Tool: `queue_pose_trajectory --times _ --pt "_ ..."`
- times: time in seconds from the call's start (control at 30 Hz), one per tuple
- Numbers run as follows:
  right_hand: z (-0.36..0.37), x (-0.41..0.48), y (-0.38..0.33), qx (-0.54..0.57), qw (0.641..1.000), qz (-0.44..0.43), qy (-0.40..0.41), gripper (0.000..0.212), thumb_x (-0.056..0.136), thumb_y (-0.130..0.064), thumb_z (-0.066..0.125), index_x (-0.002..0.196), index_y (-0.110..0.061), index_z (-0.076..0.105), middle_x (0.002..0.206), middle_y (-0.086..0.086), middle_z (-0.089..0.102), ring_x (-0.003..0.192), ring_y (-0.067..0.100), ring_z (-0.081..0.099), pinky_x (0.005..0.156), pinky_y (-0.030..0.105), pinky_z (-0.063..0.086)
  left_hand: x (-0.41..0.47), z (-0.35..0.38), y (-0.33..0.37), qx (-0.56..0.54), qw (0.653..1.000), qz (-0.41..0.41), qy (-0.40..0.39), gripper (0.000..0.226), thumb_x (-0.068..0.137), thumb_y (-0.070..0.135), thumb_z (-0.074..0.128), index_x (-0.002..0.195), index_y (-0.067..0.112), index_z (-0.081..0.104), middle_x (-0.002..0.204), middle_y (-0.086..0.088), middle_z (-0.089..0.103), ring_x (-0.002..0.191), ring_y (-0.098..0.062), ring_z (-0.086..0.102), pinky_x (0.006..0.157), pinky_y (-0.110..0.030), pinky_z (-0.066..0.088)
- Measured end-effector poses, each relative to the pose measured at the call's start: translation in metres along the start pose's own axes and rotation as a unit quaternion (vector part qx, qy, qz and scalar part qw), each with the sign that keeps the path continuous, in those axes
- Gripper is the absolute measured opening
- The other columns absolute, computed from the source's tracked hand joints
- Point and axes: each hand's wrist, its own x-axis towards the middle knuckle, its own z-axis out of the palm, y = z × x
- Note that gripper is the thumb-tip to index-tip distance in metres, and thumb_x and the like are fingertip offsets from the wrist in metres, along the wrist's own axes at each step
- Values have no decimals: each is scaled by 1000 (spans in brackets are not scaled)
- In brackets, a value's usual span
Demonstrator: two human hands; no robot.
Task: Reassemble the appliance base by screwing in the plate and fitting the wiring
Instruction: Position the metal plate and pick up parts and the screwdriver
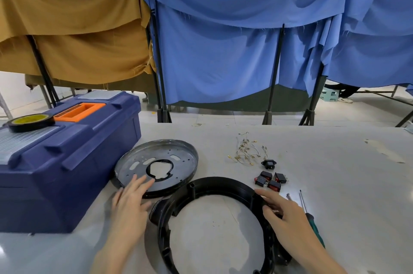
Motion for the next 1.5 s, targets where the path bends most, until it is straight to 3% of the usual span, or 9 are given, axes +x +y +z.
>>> queue_pose_trajectory --times 0.07,0.17,0.3,0.57,0.7,0.87,1.1,1.3,1.5 --pt "1 -1 -1 10 1000 7 2 43 97 -12 52 112 -52 57 103 -35 58 94 -26 51 67 -6 37 5 3 -3 31 999 14 -16 42 90 4 62 129 20 60 145 4 47 146 -13 24 119 -34 5" --pt "0 -2 -4 13 1000 12 4 41 98 -14 52 114 -51 57 105 -34 57 95 -22 52 69 -5 38 9 9 -3 24 1000 -5 -15 24 90 0 61 107 13 72 126 -1 65 139 -18 38 119 -34 15" --pt "-1 -5 -6 28 1000 14 3 40 98 -15 51 117 -50 59 110 -33 60 102 -16 55 76 2 39 5 1 11 14 998 -17 56 24 87 -4 63 102 11 74 92 -3 75 117 -31 54 86 -43 45" --pt "0 -9 -7 67 998 20 10 35 100 -13 50 124 -35 62 111 -29 62 100 -20 55 73 -4 40 -24 -19 59 -24 974 167 153 23 67 -10 78 79 9 78 65 3 71 60 -26 59 51 -36 53" --pt "3 -9 -8 75 997 24 19 36 101 -10 48 121 -37 61 110 -24 63 105 -9 57 74 0 43 -46 -13 86 -7 937 289 195 8 64 7 71 68 12 76 68 5 73 51 -18 62 54 -22 41" --pt "7 -4 -9 88 994 37 46 36 99 -7 50 121 -32 65 112 -21 64 107 -8 56 84 8 42 -61 -2 105 10 923 335 188 8 58 6 71 55 13 67 55 5 65 38 -18 47 54 -25 32" --pt "17 7 -10 124 984 71 107 20 99 -16 54 109 -26 68 103 -6 71 102 13 64 94 42 52 -73 7 112 12 922 362 139 13 59 10 73 52 16 63 50 9 57 39 -15 45 54 -27 31" --pt "15 5 -8 135 975 64 167 27 101 -26 48 93 -29 73 83 -10 72 83 9 65 74 31 52 -75 3 109 -8 911 409 60 11 60 20 74 56 19 64 62 11 64 71 -9 69 67 -23 41" --pt "0 -1 0 131 975 108 140 17 78 -15 68 89 -26 73 80 -11 73 84 9 68 75 28 51 -69 -6 106 -44 919 388 -54 13 67 37 75 75 28 70 89 20 66 105 -5 62 91 -32 37"
